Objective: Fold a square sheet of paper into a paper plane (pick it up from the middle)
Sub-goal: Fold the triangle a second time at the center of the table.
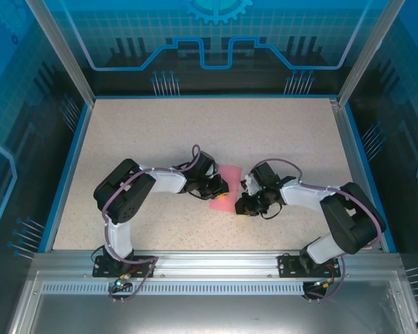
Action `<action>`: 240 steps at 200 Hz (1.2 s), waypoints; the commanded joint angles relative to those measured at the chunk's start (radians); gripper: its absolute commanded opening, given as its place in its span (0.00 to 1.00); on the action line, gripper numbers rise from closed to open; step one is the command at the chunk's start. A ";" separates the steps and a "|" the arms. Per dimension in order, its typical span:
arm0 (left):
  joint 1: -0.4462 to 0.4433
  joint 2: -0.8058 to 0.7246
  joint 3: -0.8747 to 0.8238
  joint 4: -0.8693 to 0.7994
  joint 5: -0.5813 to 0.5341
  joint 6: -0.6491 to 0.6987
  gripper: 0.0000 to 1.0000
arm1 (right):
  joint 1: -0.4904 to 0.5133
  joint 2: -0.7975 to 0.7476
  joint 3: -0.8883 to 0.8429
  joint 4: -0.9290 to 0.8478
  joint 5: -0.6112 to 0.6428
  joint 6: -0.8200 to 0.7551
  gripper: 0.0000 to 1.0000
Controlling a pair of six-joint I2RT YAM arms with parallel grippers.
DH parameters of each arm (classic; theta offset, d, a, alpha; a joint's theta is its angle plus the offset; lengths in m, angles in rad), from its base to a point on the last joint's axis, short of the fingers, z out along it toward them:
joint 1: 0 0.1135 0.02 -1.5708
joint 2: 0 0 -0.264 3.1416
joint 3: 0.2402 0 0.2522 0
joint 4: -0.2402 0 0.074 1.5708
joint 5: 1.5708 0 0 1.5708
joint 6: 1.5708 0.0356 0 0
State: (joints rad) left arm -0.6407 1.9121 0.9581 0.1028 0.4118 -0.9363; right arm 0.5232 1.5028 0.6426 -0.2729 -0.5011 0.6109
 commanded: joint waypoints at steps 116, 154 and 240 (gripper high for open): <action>0.002 -0.039 -0.011 -0.048 -0.036 0.030 0.21 | 0.024 0.218 0.063 -0.003 0.072 0.054 0.11; 0.001 -0.114 -0.006 -0.054 -0.028 0.038 0.23 | 0.022 0.217 0.040 0.025 0.067 0.069 0.11; -0.007 -0.032 -0.013 -0.008 -0.016 0.013 0.22 | 0.020 0.209 0.039 0.024 0.065 0.066 0.11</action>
State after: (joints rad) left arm -0.6407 1.8290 0.9524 0.0959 0.4004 -0.9253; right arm 0.5362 1.6779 0.7273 -0.1890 -0.4900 0.6739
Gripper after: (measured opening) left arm 0.220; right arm 0.107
